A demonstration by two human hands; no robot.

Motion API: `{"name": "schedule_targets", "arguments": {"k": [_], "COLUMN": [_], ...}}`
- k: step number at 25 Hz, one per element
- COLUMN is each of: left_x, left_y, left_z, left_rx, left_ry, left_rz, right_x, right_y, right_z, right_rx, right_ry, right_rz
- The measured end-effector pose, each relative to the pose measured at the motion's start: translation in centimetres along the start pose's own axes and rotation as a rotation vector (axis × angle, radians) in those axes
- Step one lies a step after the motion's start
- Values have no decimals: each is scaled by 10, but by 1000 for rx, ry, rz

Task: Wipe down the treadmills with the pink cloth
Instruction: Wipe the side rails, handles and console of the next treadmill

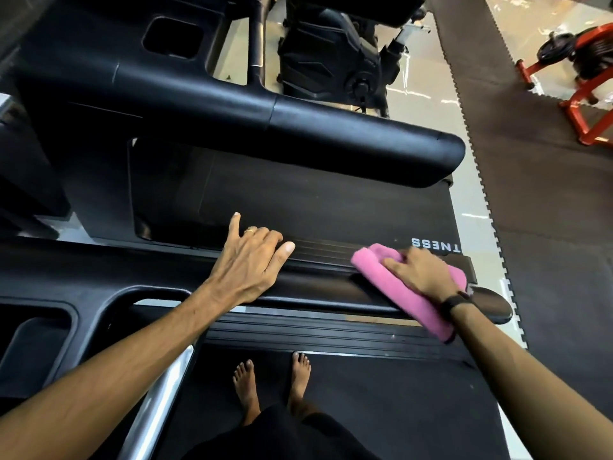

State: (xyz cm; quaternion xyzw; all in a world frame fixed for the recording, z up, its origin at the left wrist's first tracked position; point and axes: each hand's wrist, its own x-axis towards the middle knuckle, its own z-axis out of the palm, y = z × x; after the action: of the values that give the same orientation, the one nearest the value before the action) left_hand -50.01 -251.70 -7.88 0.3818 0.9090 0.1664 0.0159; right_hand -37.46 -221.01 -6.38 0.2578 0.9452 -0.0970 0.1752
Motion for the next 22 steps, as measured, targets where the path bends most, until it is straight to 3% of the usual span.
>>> {"name": "schedule_targets", "arguments": {"k": [2,4,7,11,14,16,17,19,22], "left_x": [2,2,2,15,17,16,15,15,13], "left_y": [0,0,2,33,53,53,53,55,54], "left_z": [-1,0,1,2,14,19,20,22,23], "left_rx": [-11,27,79,-47,-21,37,56,96,121], "left_ry": [-21,-8,77,40,-43,-57,-48,-33,-8], "left_rz": [-5,12,106,30,31,22,25,41,47], "right_x": [22,30,-4,-61,-50,-21,-5,9,-34], "right_y": [-32,-73,-102,-47,11,16,6,-28,-45], "right_z": [6,14,22,25,8,-1,-1,8,20], "right_rx": [-35,-75,-42,78,62,-22,-57,-106,29], "right_ry": [-150,-178,90,379,314,170,89,24,302], "right_rz": [119,78,-149,-323,-29,203,220,136,-222]}}
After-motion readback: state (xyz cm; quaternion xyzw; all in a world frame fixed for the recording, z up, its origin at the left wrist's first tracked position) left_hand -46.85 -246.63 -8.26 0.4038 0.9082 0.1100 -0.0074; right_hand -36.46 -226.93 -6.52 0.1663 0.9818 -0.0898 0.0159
